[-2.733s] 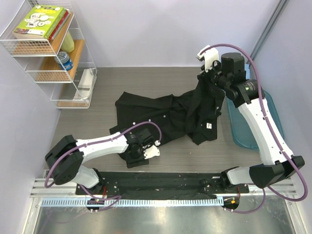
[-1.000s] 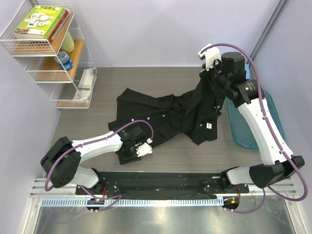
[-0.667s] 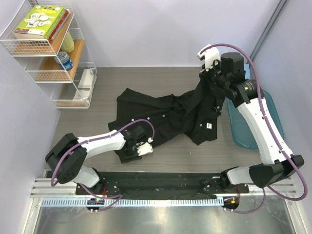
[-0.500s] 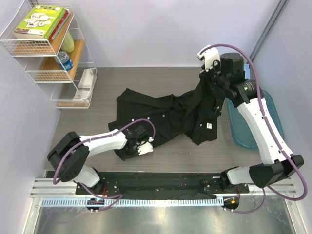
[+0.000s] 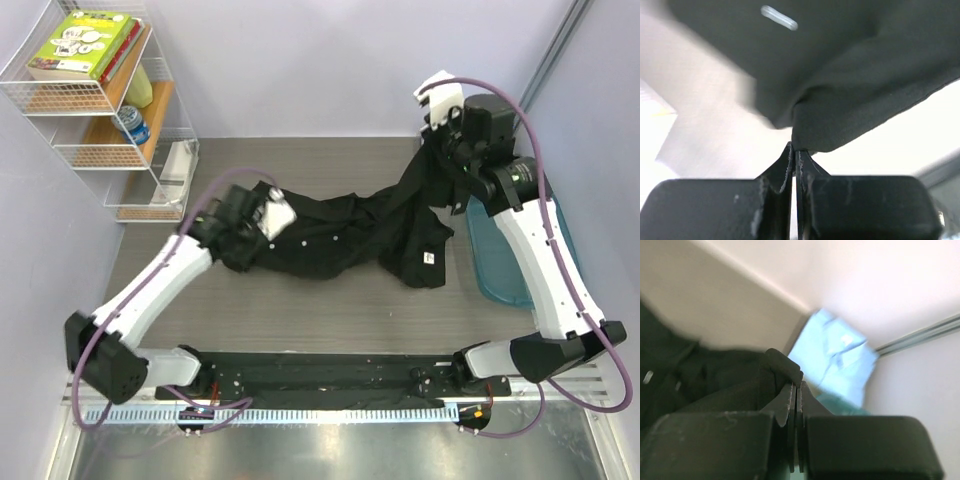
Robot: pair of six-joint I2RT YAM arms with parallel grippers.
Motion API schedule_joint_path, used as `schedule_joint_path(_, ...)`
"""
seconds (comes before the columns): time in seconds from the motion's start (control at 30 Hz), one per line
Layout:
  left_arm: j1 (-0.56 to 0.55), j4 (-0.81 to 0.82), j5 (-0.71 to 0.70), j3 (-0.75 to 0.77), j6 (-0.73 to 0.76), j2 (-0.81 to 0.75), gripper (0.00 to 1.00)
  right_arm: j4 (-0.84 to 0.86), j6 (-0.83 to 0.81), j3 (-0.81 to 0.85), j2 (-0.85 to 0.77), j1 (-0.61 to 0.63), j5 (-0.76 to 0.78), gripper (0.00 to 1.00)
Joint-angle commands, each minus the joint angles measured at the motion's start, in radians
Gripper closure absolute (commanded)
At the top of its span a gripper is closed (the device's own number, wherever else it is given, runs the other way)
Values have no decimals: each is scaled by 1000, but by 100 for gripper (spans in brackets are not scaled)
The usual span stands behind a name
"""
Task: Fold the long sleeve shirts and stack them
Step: Flatten the shirt out
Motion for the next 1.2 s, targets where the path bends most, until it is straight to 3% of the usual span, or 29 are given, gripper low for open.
schedule_joint_path(0.0, 103, -33, -17, 218, -26, -91, 100, 196, -53, 223, 20, -1, 172, 99)
schedule_joint_path(0.27, 118, 66, -135, 373, -57, -252, 100, 184, -99, 562, 69, 2, 201, 99)
schedule_joint_path(0.6, 138, 125, -109, 477, -14, -528, 100, 242, -41, 614, -262, -12, -17, 99)
schedule_joint_path(0.67, 142, 143, -61, 509, 1, -568, 100, 281, 7, 628, -292, -49, -83, 99)
schedule_joint_path(0.8, 158, 157, 18, 595, -2, -579, 100, 476, 90, 607, -351, -237, -202, 99)
schedule_joint_path(0.93, 164, 171, 18, 678, -36, -533, 100, 632, 137, 648, -295, -388, -224, 99)
schedule_joint_path(1.17, 164, 200, -47, 631, -33, -410, 100, 646, 56, 673, -42, -414, -187, 99)
